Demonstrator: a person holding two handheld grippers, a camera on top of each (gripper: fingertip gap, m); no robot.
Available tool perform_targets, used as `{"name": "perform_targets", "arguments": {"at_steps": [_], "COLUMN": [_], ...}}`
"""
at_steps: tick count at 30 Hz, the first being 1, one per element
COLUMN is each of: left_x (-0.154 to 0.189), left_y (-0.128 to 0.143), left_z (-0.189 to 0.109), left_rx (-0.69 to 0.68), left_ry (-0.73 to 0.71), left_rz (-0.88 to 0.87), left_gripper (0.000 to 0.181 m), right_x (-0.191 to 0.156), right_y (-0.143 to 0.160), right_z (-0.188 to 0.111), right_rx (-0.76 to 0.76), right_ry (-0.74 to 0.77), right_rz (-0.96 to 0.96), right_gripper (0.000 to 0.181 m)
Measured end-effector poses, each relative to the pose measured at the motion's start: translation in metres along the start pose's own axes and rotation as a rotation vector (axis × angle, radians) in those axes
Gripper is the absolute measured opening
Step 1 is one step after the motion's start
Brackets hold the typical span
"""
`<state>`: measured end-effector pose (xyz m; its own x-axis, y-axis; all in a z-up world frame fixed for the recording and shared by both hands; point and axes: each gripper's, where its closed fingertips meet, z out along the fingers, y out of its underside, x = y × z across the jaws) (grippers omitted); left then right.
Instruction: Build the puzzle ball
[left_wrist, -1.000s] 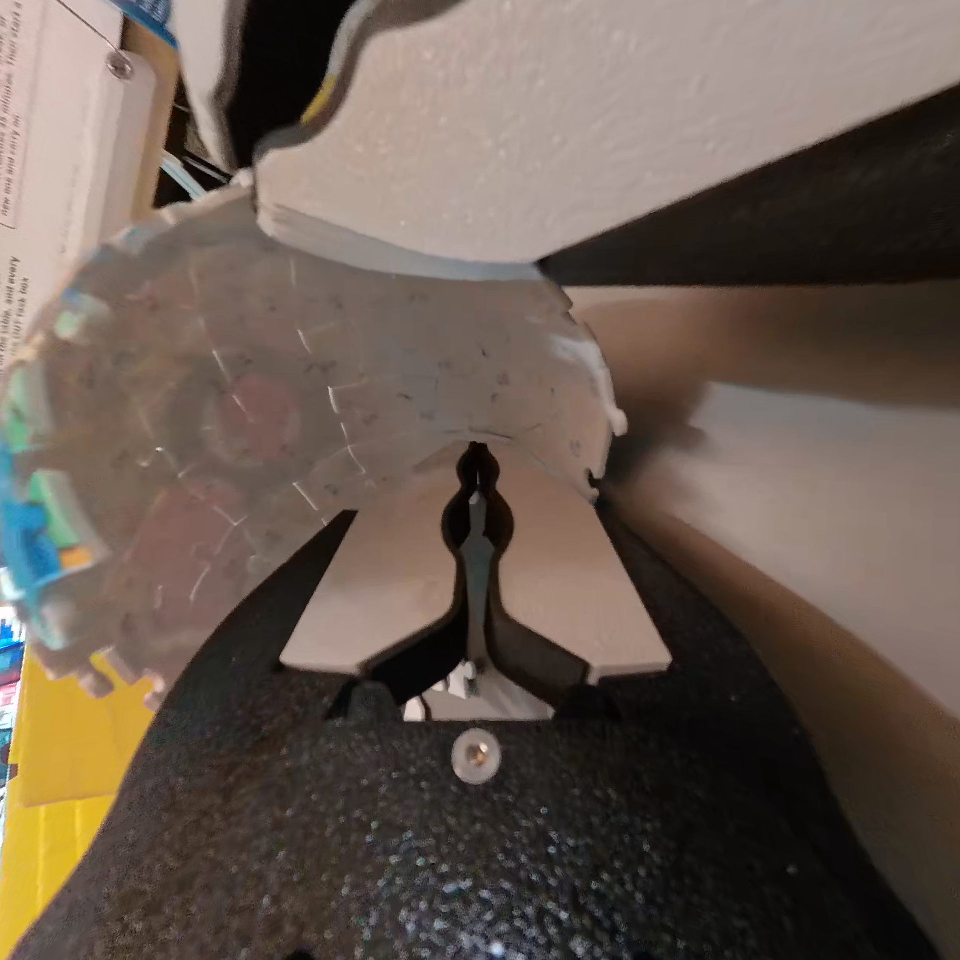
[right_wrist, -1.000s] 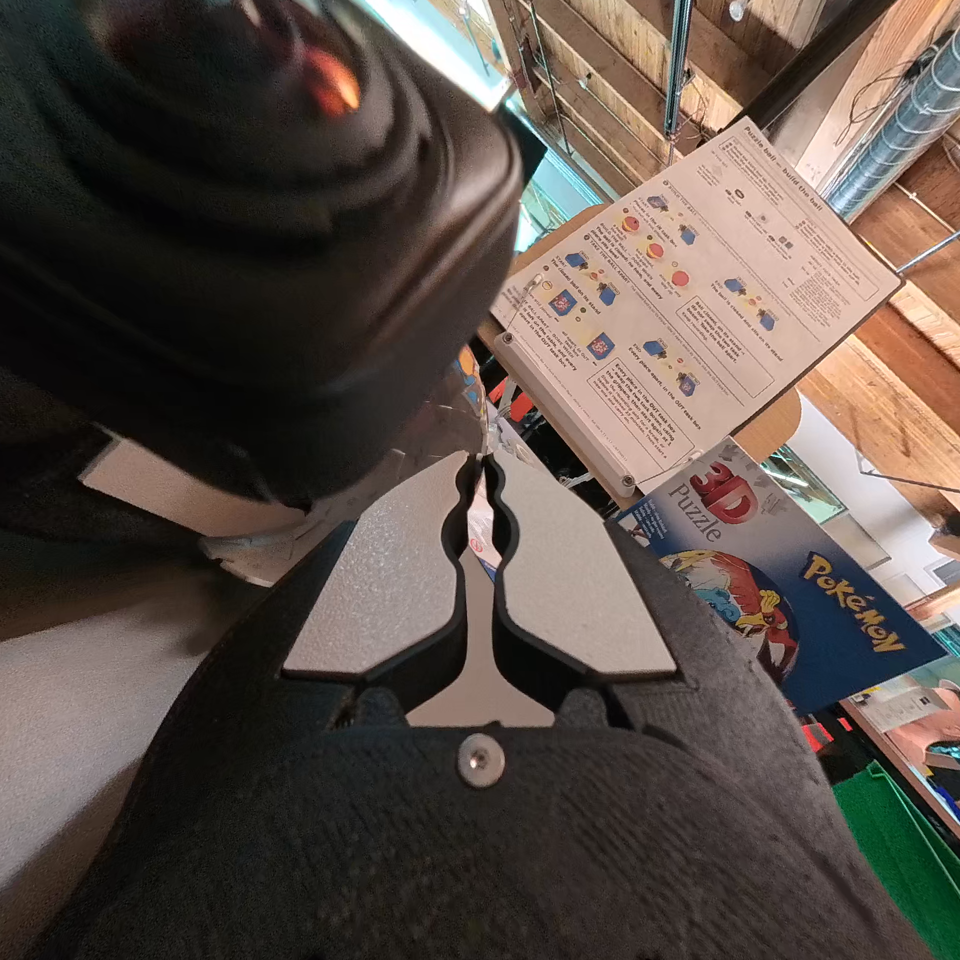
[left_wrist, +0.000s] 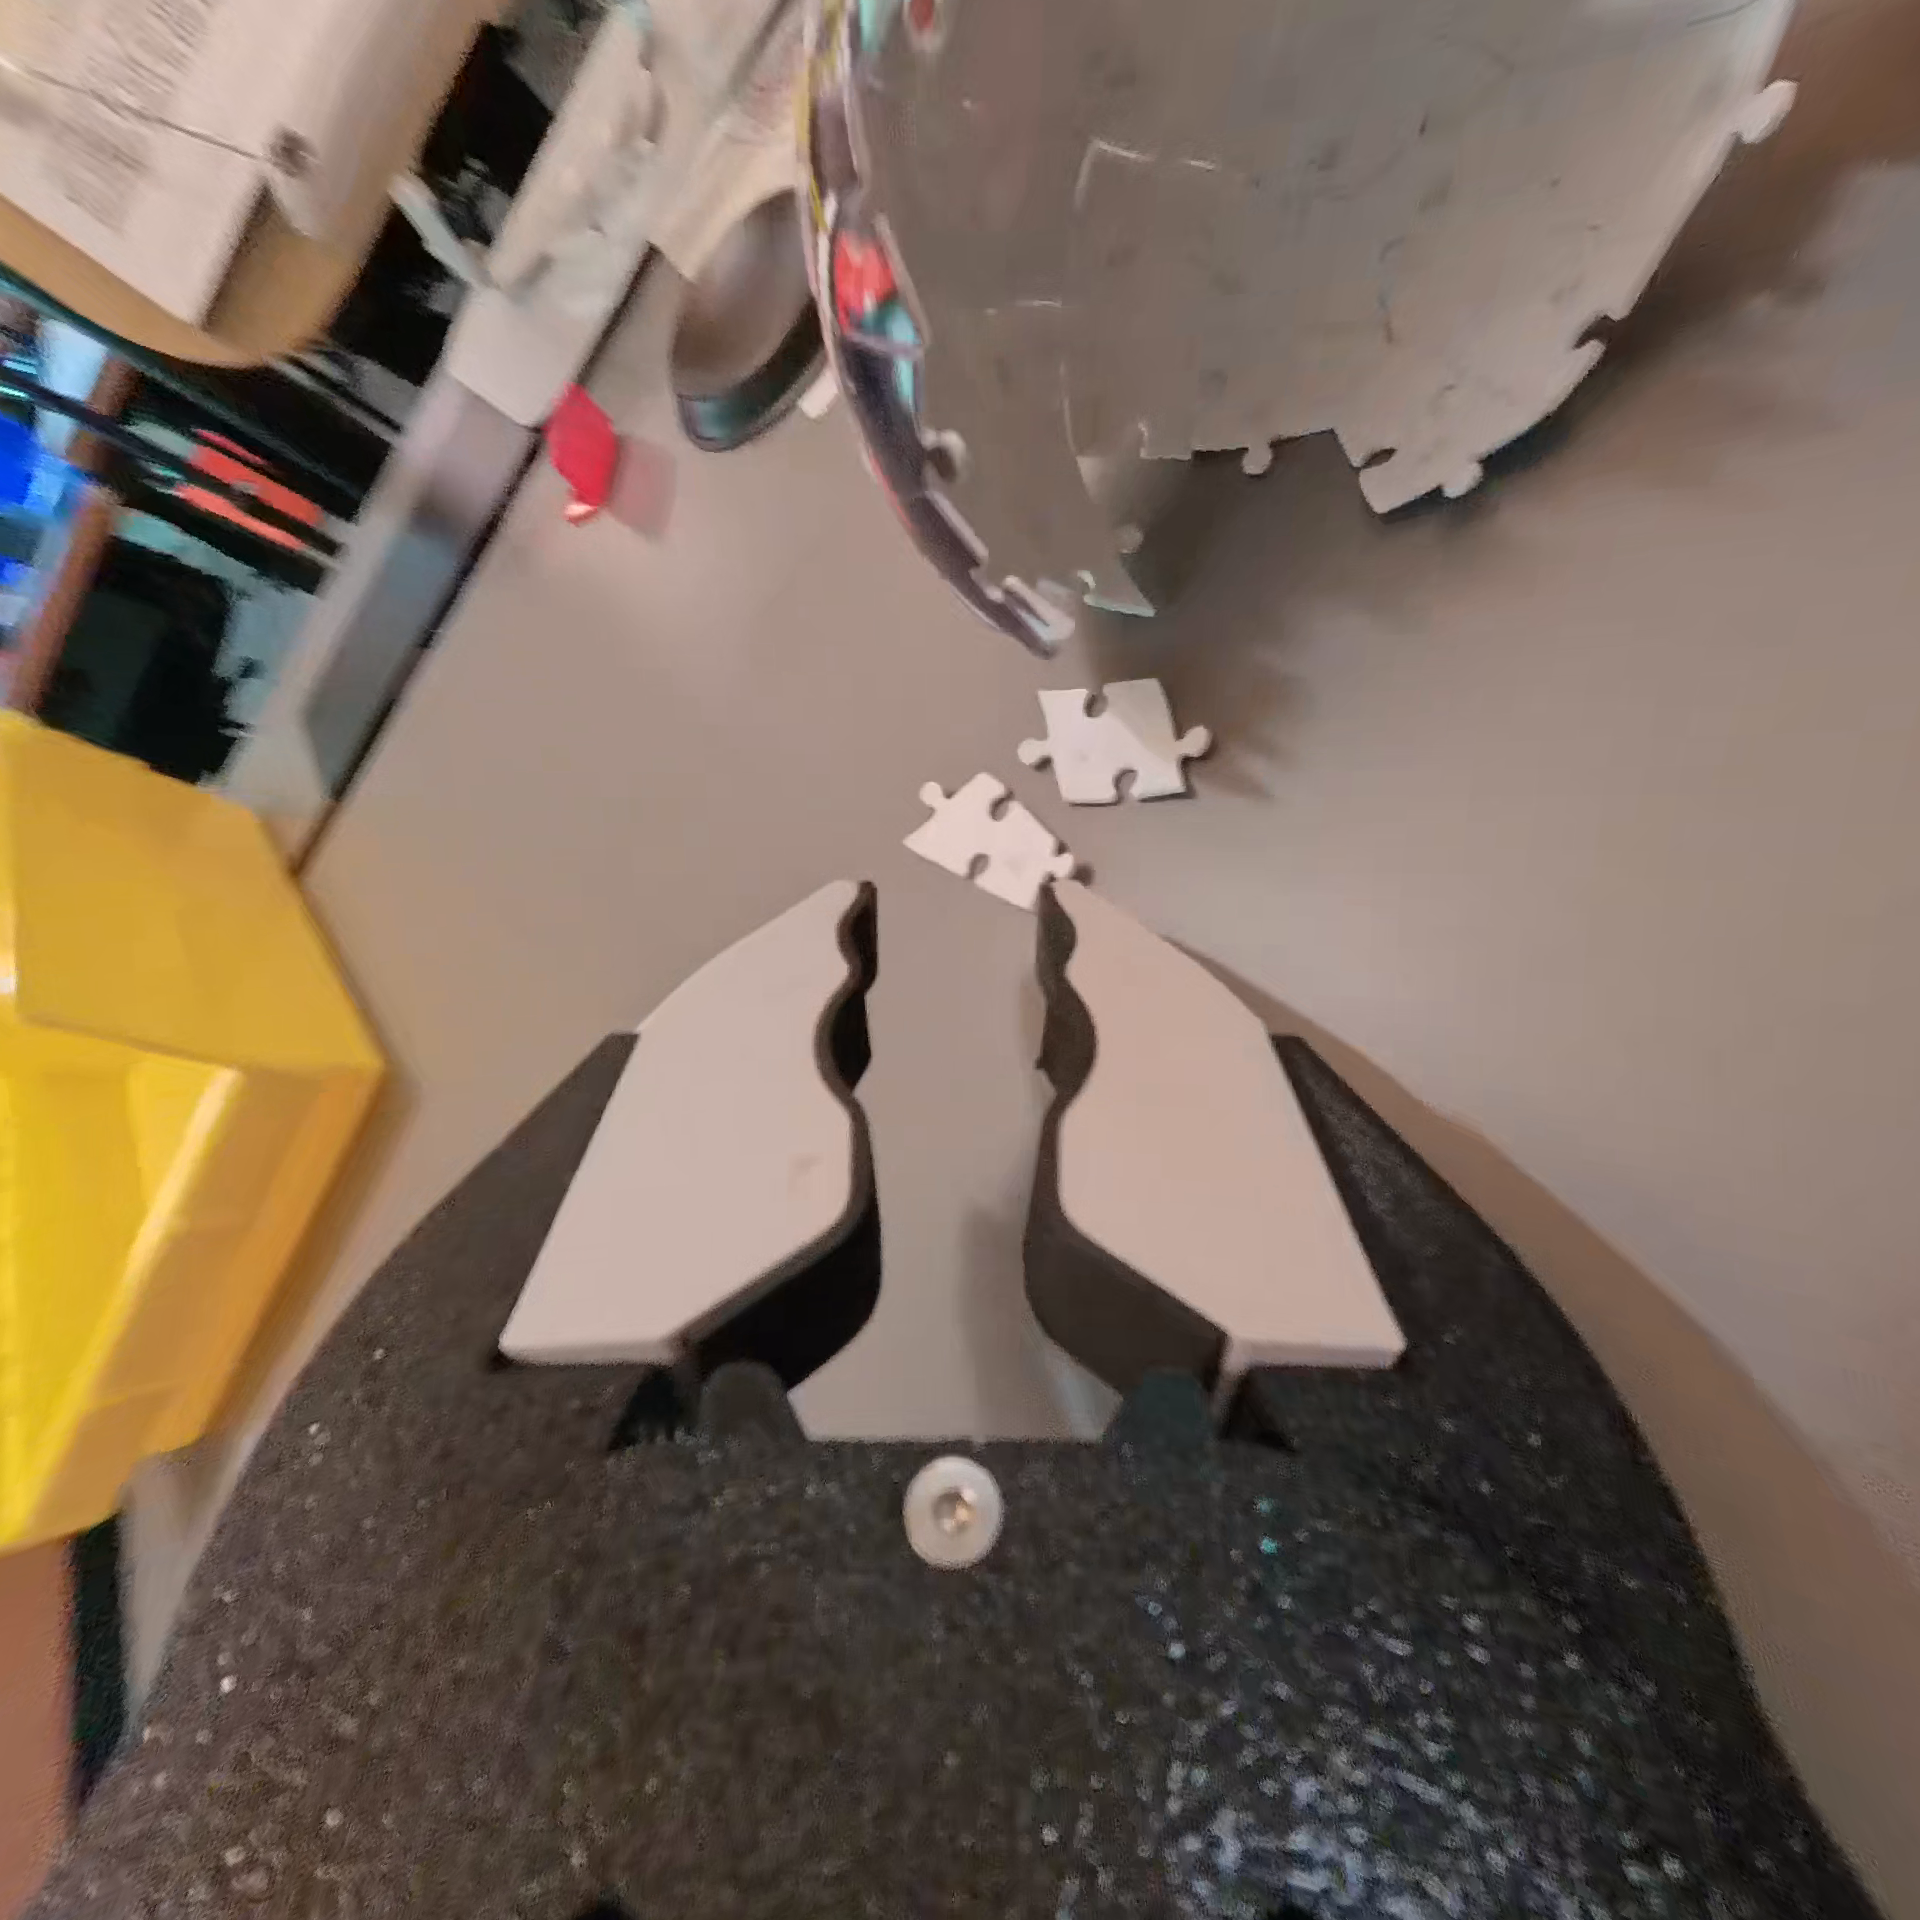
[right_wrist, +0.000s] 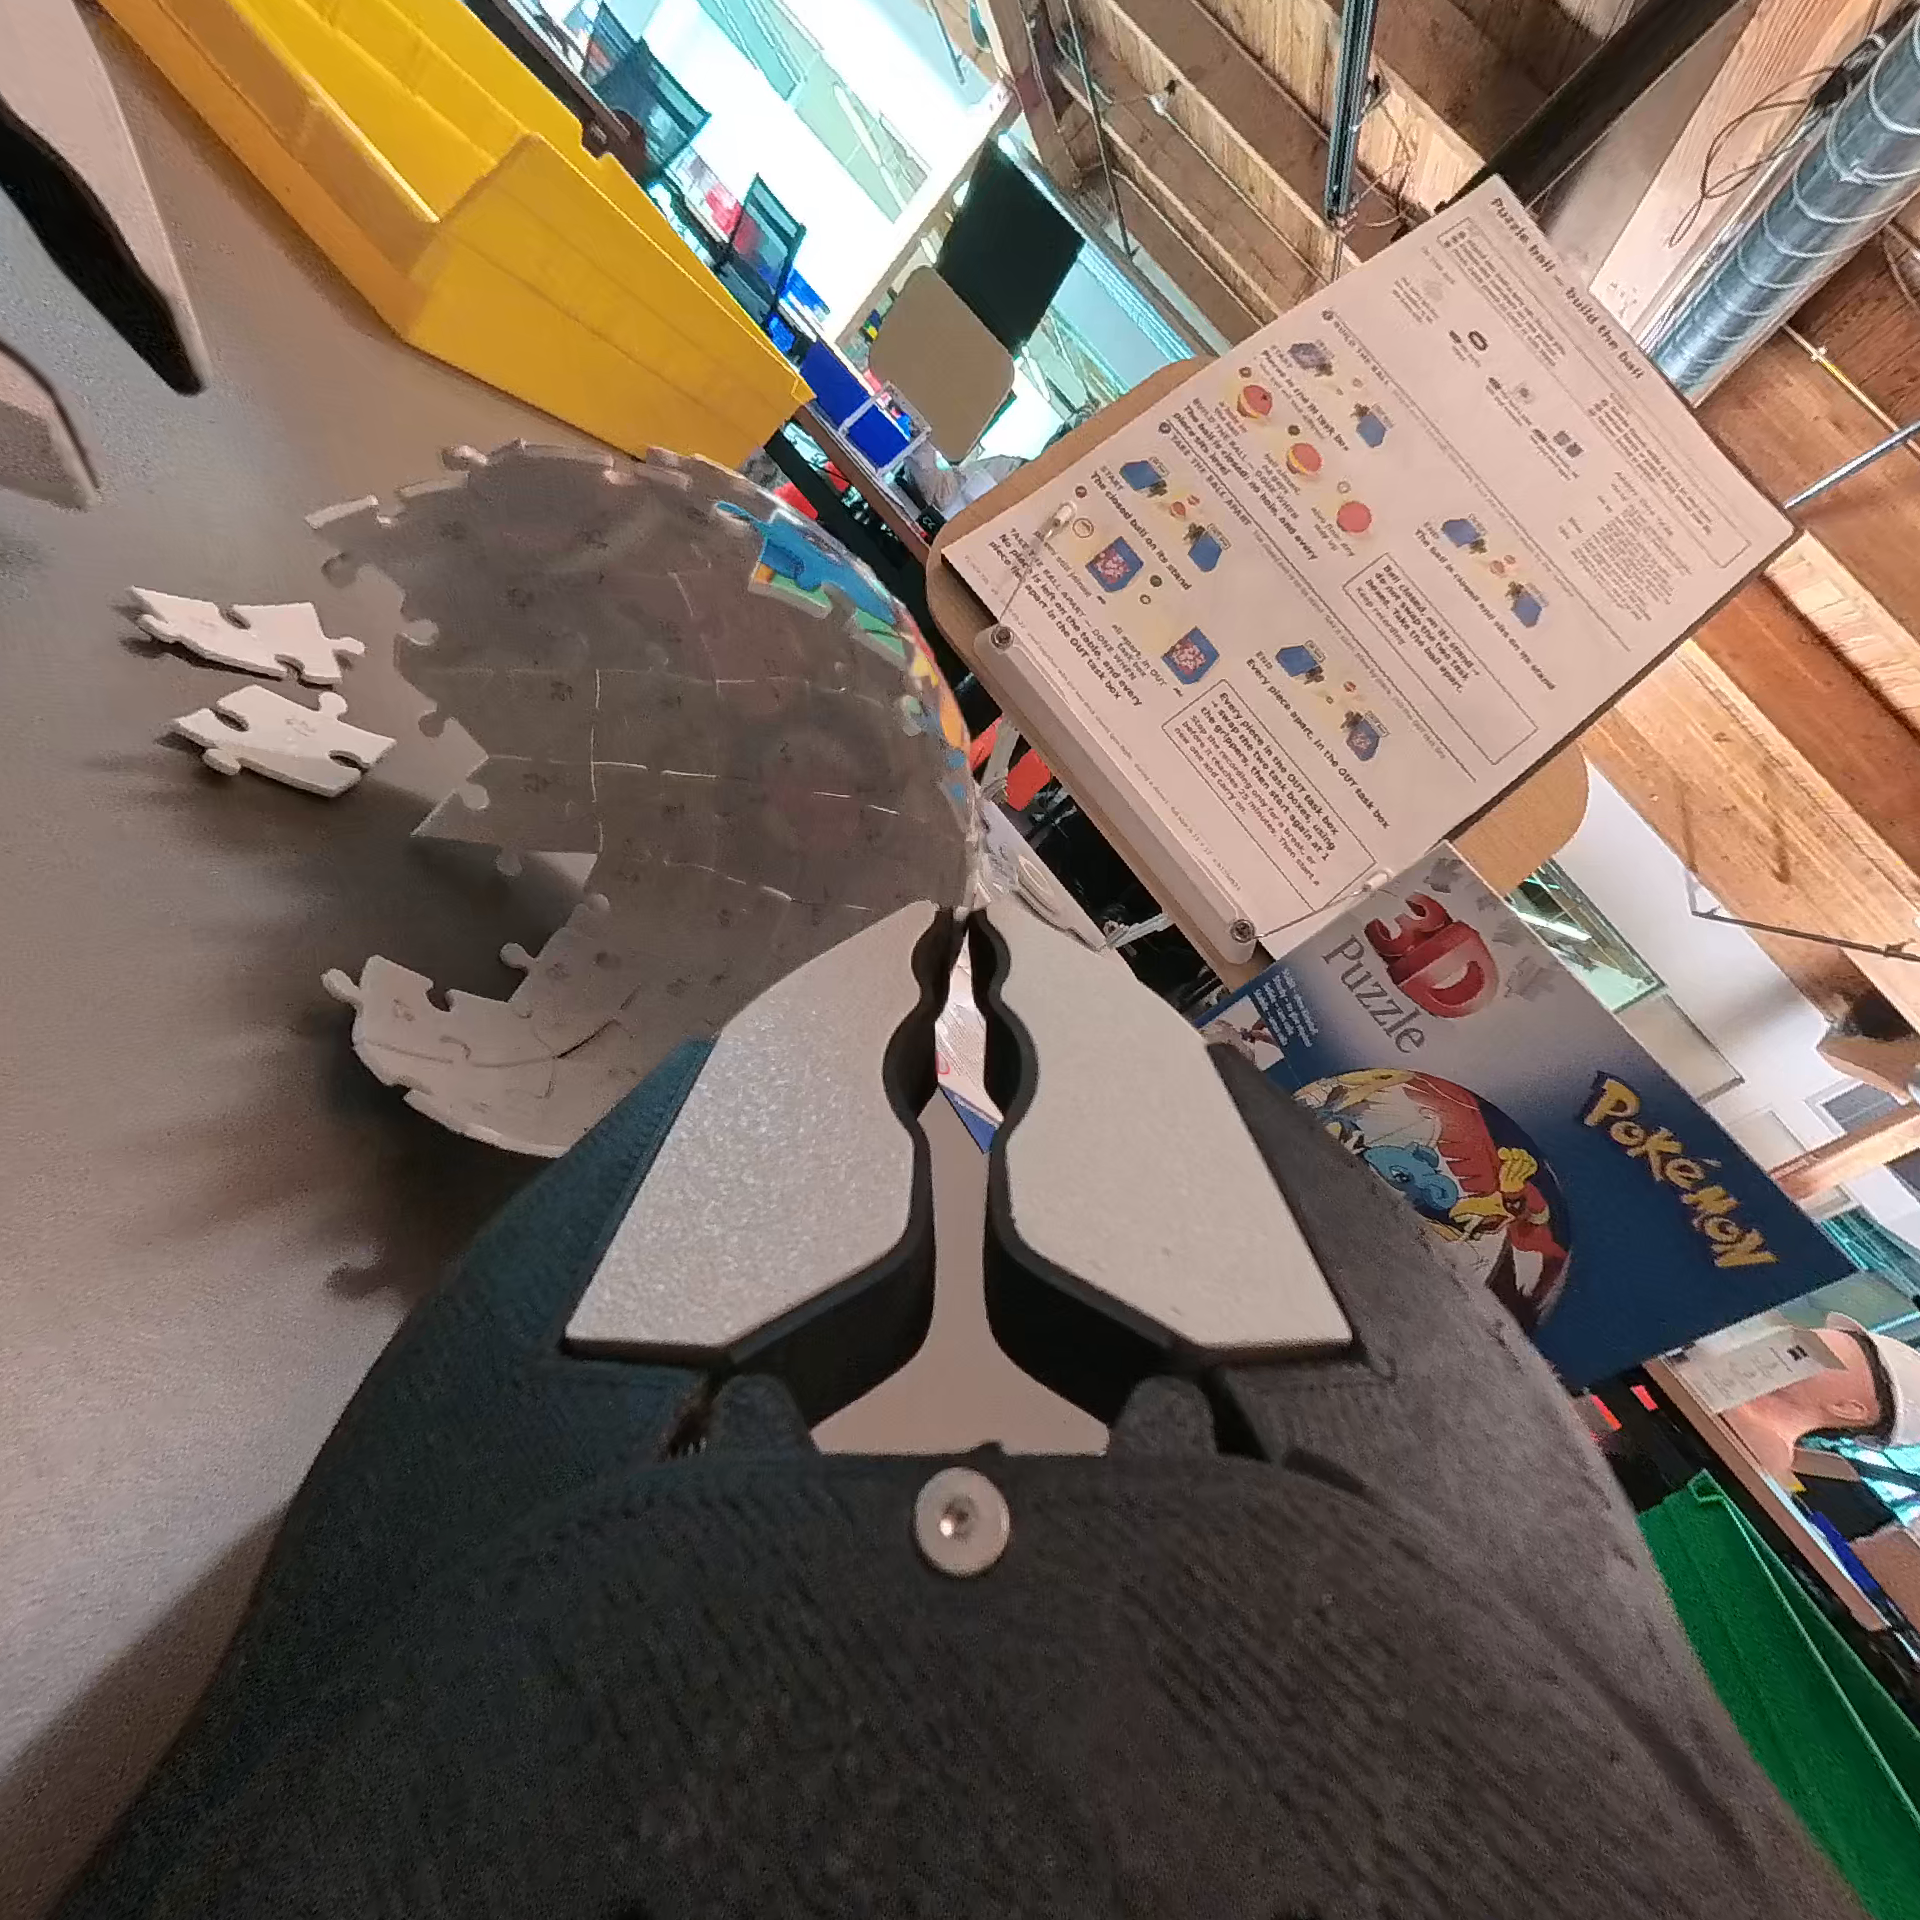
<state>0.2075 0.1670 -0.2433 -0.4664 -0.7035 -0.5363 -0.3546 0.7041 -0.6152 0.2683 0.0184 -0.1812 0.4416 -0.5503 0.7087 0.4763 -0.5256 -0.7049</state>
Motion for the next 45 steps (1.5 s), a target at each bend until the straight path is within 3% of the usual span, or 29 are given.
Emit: {"name": "perform_targets", "arguments": {"at_steps": [5,11,16,23,29,34,37,45], "left_x": [0.021,0.036,0.03,0.022,0.025,0.023,0.021,0.012], "left_y": [-0.013,-0.019,-0.008,0.005,-0.009,-0.005,0.001,0.013], "left_z": [0.014,0.033,0.036,0.03,0.027,0.039,0.035,0.028], "left_rx": [0.061,-0.046,-0.102,-0.161,-0.118,-0.142,-0.159,-0.195], "left_ry": [0.217,0.321,0.29,0.286,0.312,0.269,0.27,0.261], "left_rz": [-0.09,-0.241,-0.294,-0.349,-0.39,-0.379,-0.4,-0.426], "left_gripper": [0.03,0.028,0.019,0.02,0.026,0.027,0.02,0.022], "right_x": [0.003,0.003,0.003,0.003,0.003,0.003,0.003,0.003], "right_y": [0.002,-0.001,-0.001,-0.002,-0.001,0.0,0.0,-0.001], "right_z": [-0.001,-0.002,-0.002,-0.002,-0.002,-0.002,-0.002,-0.002], "right_rx": [-0.018,-0.011,-0.004,0.001,-0.001,-0.006,-0.006,-0.003], "right_ry": [0.022,0.027,0.022,0.02,0.022,0.024,0.024,0.023], "right_rz": [-0.012,-0.023,-0.013,-0.005,-0.007,-0.009,-0.01,-0.01], "right_gripper": [0.003,0.003,0.003,0.003,0.003,0.003,0.003,0.003]}}
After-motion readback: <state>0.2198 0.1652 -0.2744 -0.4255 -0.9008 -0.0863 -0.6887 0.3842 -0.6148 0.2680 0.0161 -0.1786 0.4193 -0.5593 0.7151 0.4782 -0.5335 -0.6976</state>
